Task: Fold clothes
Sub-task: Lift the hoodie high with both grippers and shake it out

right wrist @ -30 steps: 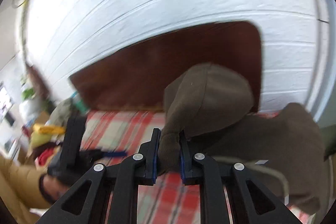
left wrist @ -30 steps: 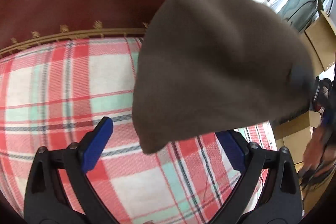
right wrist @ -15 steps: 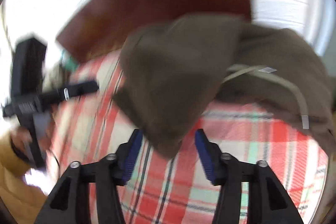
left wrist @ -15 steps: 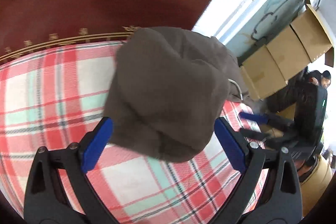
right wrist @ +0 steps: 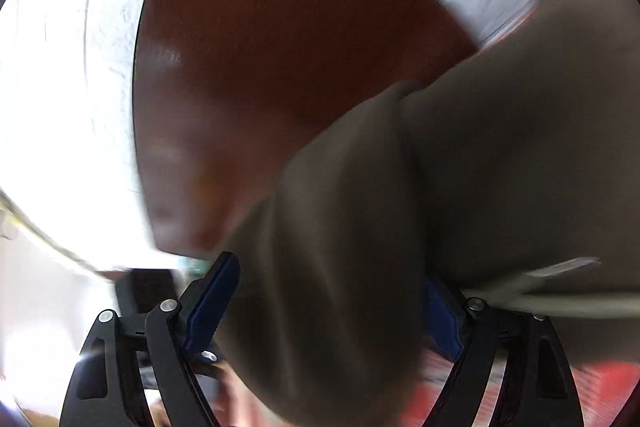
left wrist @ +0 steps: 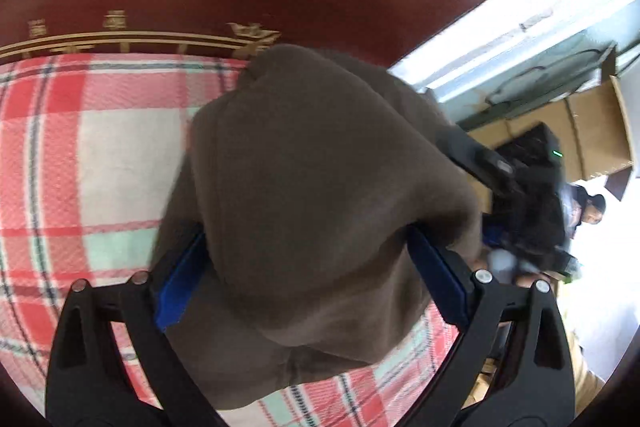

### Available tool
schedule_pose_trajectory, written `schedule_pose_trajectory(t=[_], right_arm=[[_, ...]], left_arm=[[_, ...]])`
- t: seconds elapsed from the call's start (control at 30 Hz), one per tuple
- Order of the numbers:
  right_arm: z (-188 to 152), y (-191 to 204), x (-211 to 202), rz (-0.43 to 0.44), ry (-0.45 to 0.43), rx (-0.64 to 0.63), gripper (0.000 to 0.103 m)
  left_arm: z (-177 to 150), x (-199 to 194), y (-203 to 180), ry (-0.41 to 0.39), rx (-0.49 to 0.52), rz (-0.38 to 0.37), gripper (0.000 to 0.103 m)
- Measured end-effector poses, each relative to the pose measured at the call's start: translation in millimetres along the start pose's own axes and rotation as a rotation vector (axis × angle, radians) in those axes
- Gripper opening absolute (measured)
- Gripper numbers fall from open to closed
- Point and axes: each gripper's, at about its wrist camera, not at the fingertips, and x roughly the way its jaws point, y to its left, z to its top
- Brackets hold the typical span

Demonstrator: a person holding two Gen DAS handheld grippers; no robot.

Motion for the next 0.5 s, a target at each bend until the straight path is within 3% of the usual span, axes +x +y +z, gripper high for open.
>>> schedule_pose_trajectory(t=[0.03, 0.1, 0.27, 0.5], right_arm=[[3.5, -0.9, 5.5, 0.03, 0.003, -0.004, 0.082], [11.7, -4.7, 14.1, 0.116, 0.01, 0.022, 0.01], [13.4, 31.3, -0.4, 0.226, -0.023, -0.079, 0.01], [12.0, 113.6, -109.6, 0.387, -0.217, -0.274, 0.01]], left_arm=[[0.5, 0.1, -2.5, -0.001, -0.001, -0.019, 0.097], [1.8, 0.2, -6.6, 0.0, -0.01, -0.057, 0.097], [8.7, -18.5, -27.8, -0.023, -0.01, -0.199, 0.096], [27.6, -83.0, -135.2, -0.15, 0.247, -0.377, 0.096]])
